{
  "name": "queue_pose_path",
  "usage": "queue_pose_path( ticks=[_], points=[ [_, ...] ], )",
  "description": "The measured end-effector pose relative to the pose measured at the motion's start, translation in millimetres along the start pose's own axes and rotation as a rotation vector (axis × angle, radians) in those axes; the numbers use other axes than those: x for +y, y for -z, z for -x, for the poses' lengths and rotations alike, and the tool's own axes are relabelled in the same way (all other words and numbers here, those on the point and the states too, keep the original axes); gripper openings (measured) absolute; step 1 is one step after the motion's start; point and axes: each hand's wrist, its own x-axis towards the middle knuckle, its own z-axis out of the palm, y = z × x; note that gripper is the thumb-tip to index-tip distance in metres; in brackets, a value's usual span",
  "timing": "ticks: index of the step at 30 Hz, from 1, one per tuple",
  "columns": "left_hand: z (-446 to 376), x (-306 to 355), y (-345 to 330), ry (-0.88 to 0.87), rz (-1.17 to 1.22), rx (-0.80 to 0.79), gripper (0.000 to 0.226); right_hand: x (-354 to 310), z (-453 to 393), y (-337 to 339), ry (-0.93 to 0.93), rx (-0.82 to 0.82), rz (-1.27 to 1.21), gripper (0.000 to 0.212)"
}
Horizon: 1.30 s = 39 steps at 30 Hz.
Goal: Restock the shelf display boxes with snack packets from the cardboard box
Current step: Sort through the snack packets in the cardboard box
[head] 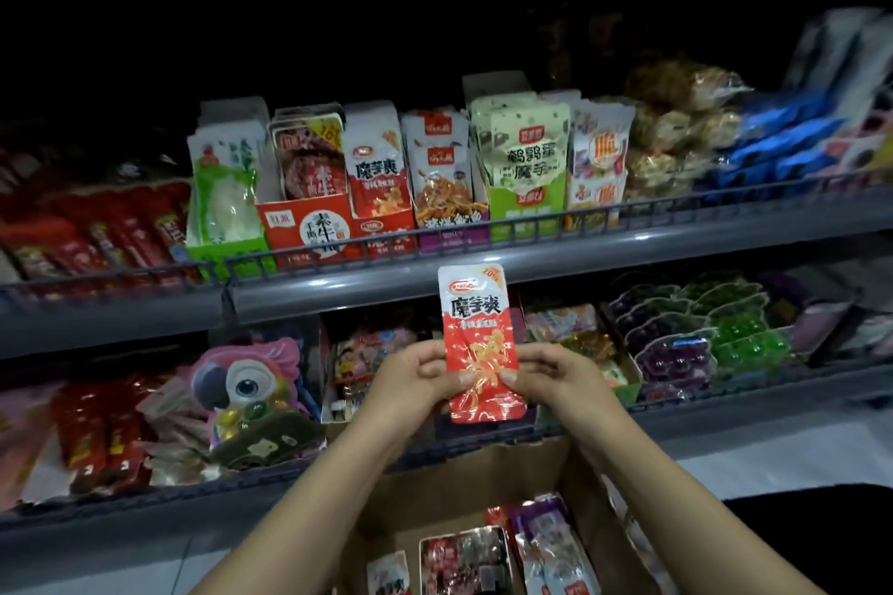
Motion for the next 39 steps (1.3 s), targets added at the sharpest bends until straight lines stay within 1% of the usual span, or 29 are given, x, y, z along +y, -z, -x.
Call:
queue_pose_path(
  ticks=[6, 9, 11, 14, 16, 18, 19, 20, 22, 25, 27, 30, 32, 34, 37, 39],
  points=[
    [-7.8, 36.8, 15.8, -0.135, -0.085, 0.053, 0.014, -42.3, -24.9, -7.4, 0.033, -0.034, 0.083, 0.008],
    [-17.0, 52.8, 26.1, -0.182, -0.114, 0.094, 0.015, -69.0, -42.2, -13.7, 0.082, -0.060, 0.111, 0.011],
    [-25.1, 60.0, 33.5, -0.231, -0.139, 0.119, 0.018, -89.6, -55.1, -20.1, 0.137, -0.070, 0.202, 0.014],
    [-38.2, 67.5, 45.4, -0.339, -0.168, 0.160, 0.023, -118.8, -78.6, -33.2, 0.206, -0.091, 0.242, 0.009],
    [-47.2, 70.8, 53.2, -0.426, -0.174, 0.233, 0.022, -133.9, -93.6, -43.4, 0.228, -0.120, 0.268, 0.014],
    [-56.4, 71.4, 60.6, -0.510, -0.327, 0.392, 0.027, -143.4, -107.5, -53.1, 0.239, -0.124, 0.308, 0.021],
    [-59.9, 72.1, 63.4, -0.549, -0.417, 0.467, 0.032, -146.9, -114.5, -56.8, 0.248, -0.116, 0.316, 0.021],
    [-63.1, 72.4, 65.5, -0.588, -0.499, 0.515, 0.039, -150.6, -121.2, -60.1, 0.257, -0.102, 0.316, 0.017],
    [-67.2, 72.5, 67.9, -0.643, -0.641, 0.546, 0.052, -158.9, -133.8, -65.0, 0.280, -0.058, 0.308, 0.008],
    [-74.9, 71.1, 72.0, -0.626, -0.841, 0.567, 0.065, -171.2, -152.5, -71.2, 0.332, 0.006, 0.288, 0.006],
    [-79.5, 70.1, 74.4, -0.622, -0.925, 0.556, 0.063, -175.2, -164.7, -77.0, 0.372, 0.049, 0.314, 0.006],
    [-82.5, 69.1, 74.4, -0.629, -1.001, 0.527, 0.058, -176.1, -180.9, -85.7, 0.408, 0.095, 0.373, 0.014],
    [-85.8, 66.2, 73.6, -0.648, -1.032, 0.536, 0.058, -174.8, -186.9, -88.4, 0.384, 0.084, 0.433, 0.015],
    [-90.5, 62.5, 73.9, -0.672, -1.096, 0.550, 0.061, -172.5, -188.4, -88.9, 0.339, 0.058, 0.547, 0.013],
    [-99.0, 55.6, 73.5, -0.692, -1.223, 0.583, 0.070, -166.4, -188.6, -88.9, 0.304, 0.021, 0.685, 0.016],
    [-100.8, 52.1, 71.3, -0.672, -1.301, 0.619, 0.072, -160.1, -190.6, -90.1, 0.281, -0.015, 0.742, 0.022]
  ],
)
